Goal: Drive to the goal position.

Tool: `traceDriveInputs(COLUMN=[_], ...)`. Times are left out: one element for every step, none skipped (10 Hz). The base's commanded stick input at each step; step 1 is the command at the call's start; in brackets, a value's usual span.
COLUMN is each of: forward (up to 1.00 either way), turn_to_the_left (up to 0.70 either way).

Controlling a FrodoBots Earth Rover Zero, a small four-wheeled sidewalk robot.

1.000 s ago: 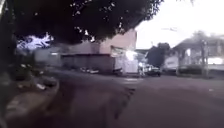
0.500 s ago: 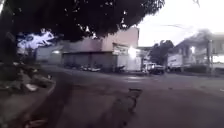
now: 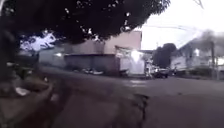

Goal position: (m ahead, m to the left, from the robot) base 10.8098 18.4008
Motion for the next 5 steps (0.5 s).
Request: traceDriveInputs(forward=[0.7,0.7,0.7,0.7,0.7], turn_to_the_left=[0.0,0.0,0.0,0.0,0.0])
